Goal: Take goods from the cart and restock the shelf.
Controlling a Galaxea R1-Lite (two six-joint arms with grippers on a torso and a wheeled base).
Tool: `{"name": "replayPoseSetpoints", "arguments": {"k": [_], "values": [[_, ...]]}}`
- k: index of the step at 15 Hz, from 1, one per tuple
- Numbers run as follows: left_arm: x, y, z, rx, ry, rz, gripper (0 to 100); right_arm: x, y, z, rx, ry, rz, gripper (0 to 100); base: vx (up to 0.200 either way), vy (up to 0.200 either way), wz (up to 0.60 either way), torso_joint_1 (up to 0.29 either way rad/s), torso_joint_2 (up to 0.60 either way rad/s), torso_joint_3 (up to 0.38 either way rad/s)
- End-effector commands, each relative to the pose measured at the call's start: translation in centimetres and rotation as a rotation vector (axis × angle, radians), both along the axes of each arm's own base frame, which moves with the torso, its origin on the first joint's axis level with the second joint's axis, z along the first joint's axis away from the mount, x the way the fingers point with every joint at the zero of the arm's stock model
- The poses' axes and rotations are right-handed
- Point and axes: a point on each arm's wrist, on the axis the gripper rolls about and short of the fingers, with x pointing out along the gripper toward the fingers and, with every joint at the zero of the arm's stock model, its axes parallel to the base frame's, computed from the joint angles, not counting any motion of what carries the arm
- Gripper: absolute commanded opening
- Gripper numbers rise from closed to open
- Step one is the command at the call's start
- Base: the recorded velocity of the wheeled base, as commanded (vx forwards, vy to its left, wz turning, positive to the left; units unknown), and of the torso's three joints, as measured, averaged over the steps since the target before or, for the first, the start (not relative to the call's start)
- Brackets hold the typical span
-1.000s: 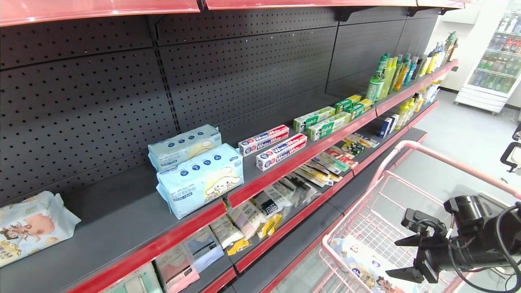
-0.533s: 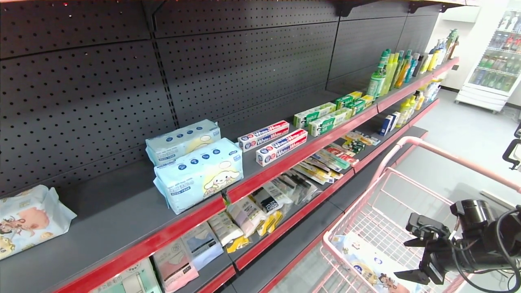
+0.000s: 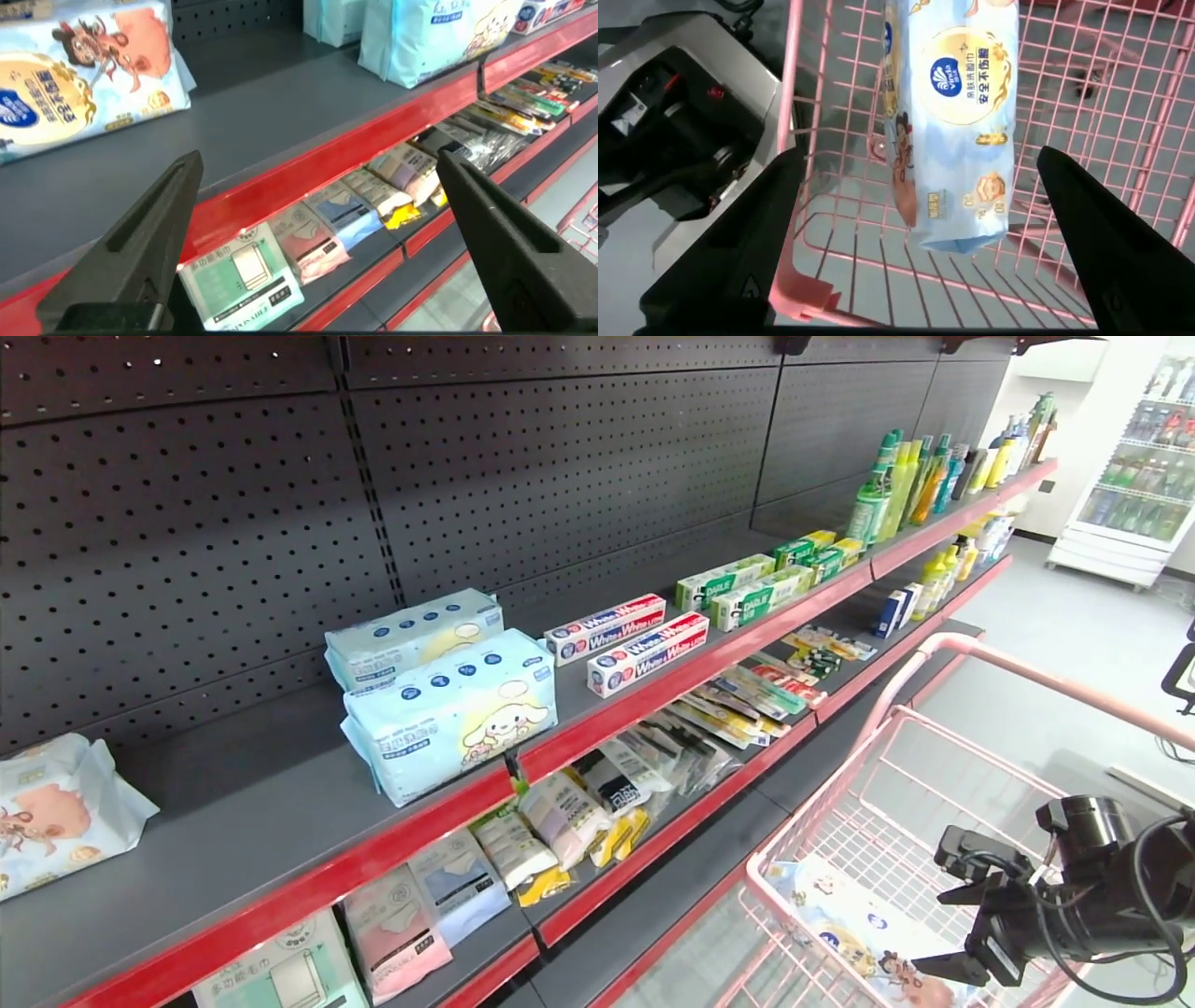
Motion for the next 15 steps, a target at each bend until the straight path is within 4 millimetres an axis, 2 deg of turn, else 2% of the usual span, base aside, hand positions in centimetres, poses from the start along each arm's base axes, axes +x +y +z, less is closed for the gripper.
{"name": "replayPoseSetpoints", "arguments": {"k": [1,12,15], "values": [[0.0,0.0,0.0,0.0,0.001,0.001,100,0.2,-0.1,-0.3,-0.006,0.003,-0.003,100,0.0,0.0,0.0,-0.159,0.33,0.193],[0.0,0.0,0.0,0.0,0.001,0.001,100,1.3,-1.8,-0.7,-0.017,-0.019,-0.041,100,0.0,0.0,0.0,-0.164,0.37,0.201],[0.0,0.0,0.0,0.0,0.001,0.001,100,1.9,-2.6,-1.6,-0.014,-0.01,-0.061,100,0.0,0.0,0.0,-0.074,0.17,0.103]]}}
